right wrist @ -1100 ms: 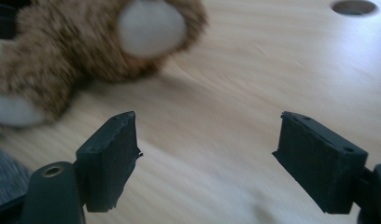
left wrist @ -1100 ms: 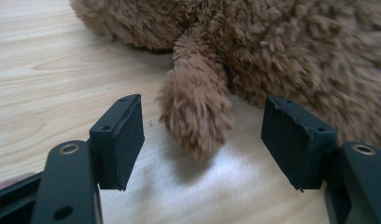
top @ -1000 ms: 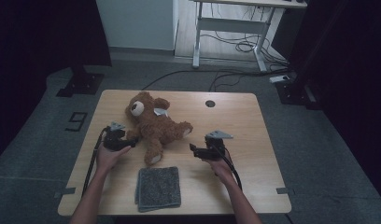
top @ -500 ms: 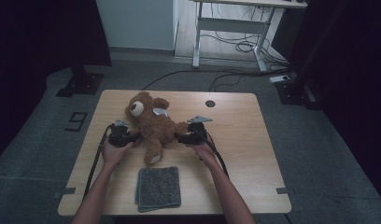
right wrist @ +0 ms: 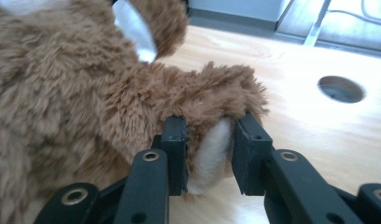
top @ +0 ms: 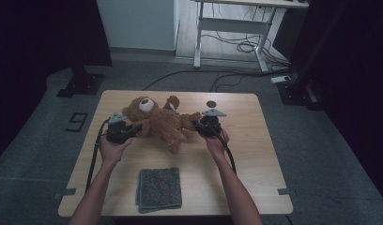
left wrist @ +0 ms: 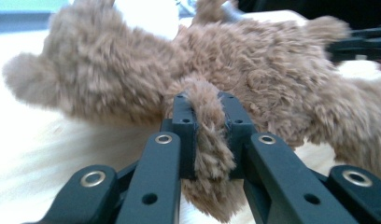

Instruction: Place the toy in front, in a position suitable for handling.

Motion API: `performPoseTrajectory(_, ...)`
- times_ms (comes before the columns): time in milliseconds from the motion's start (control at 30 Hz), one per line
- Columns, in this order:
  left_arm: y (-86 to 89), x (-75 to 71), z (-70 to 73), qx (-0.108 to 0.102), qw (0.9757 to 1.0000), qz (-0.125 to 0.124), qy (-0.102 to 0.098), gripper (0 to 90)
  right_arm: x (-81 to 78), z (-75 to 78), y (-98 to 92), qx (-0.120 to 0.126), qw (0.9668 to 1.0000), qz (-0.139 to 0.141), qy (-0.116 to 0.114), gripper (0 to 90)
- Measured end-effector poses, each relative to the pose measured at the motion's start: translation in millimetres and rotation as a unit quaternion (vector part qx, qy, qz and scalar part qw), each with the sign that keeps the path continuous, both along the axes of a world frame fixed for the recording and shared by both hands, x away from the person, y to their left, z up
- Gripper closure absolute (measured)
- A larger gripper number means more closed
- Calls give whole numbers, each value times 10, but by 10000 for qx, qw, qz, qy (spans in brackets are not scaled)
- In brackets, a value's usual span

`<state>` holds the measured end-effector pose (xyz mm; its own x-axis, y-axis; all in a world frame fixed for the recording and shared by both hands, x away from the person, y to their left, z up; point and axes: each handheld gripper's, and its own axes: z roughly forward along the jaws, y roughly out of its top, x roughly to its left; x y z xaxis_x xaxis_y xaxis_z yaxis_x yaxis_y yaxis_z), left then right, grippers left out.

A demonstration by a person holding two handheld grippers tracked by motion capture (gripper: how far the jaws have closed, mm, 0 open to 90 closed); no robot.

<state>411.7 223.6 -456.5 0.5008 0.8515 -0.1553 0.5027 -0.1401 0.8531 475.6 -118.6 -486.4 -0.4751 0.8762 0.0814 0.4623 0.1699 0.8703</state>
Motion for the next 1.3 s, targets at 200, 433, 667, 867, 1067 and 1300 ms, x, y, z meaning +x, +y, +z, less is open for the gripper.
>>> performPoseTrajectory(200, -165, -233, 211, -117, 9989, -370, -266, 787, -11, 118, -154, 119, 9997, -138, -172, 708)
performPoseTrajectory(433, -389, -386, 221, -133, 9966, -766, -276, 787, -37, 235, -372, 121, 9992, -283, -266, 707)
performPoseTrajectory(667, -665, -418, 109, 12, 9946, -1019, -195, 785, 38, 243, -516, 5, 9988, -426, -229, 708)
performPoseTrajectory(867, -797, -432, -94, 41, 9924, -1226, 96, 784, 85, 26, -609, -73, 9988, -471, 102, 703)
performPoseTrajectory(1067, -850, -447, -160, 72, 9920, -1258, 118, 779, 88, -207, -746, 150, 9978, -522, 375, 682)
performPoseTrajectory(1300, -839, -454, -202, -45, 9919, -1255, 200, 772, 32, -201, -886, 590, 9959, -655, 205, 572)
